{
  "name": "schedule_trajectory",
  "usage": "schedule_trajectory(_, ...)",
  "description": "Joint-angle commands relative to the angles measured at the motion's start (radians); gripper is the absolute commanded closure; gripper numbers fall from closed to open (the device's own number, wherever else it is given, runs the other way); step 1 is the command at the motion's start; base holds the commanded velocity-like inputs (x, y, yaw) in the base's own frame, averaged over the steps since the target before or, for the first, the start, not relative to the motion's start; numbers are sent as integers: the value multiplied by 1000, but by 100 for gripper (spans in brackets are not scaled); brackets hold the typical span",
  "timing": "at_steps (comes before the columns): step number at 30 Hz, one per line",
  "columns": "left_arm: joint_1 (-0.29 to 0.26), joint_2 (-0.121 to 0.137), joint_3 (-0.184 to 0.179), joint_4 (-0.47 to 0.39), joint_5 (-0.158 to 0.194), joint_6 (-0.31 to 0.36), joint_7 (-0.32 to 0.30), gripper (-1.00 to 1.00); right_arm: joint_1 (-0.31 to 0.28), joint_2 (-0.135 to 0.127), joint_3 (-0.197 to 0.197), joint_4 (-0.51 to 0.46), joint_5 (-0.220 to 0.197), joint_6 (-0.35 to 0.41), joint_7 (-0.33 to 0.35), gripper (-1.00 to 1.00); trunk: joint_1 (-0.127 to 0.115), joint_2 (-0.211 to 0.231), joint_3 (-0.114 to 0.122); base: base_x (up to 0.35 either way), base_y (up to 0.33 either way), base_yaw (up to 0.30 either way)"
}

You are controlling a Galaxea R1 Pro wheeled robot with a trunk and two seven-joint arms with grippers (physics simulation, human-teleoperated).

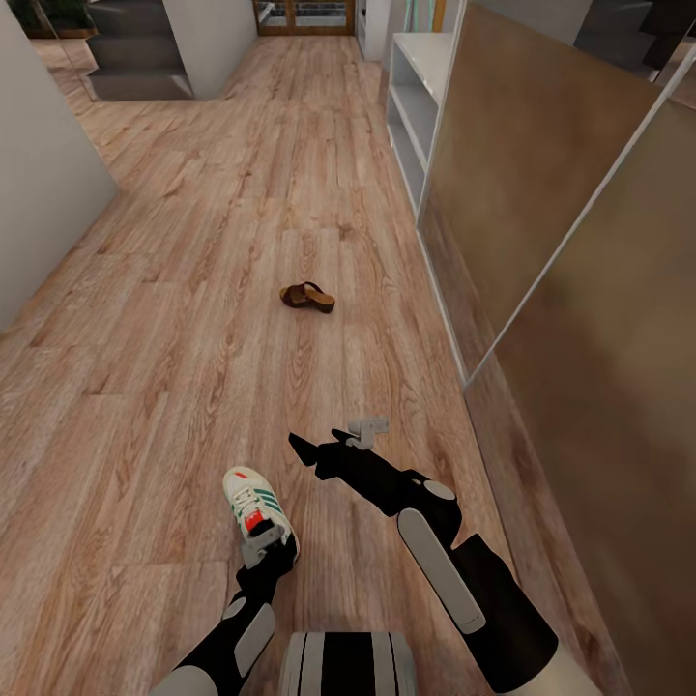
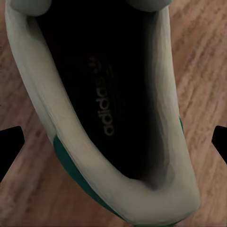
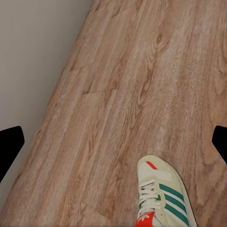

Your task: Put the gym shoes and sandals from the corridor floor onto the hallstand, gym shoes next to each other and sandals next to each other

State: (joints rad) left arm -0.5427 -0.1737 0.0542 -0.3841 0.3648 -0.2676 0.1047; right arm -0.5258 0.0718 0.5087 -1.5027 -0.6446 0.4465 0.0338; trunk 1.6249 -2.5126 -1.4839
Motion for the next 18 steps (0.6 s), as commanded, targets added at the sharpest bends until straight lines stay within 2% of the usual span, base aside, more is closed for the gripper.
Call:
schedule_trajectory(1, 0, -1, 4, 1, 2, -2, 0, -100, 0, 0, -1, -1, -2, 5, 1, -100, 0, 0, -1, 0, 0, 0)
schedule_trajectory(7, 0, -1, 6, 3, 3, -3, 0, -100, 0, 0, -1, -1, -2, 5, 1, -100, 0, 0, -1, 0, 0, 0)
schedule_trajectory(8, 0, -1, 6, 3, 3, -3, 0, 100, 0, 0, -1, -1, -2, 5, 1, -100, 0, 0, -1, 0, 0, 0)
schedule_trajectory(18, 0, -1, 7, 4, 6, -2, 0, 100, 0, 0, -1, -1, -3, 5, 1, -100, 0, 0, -1, 0, 0, 0)
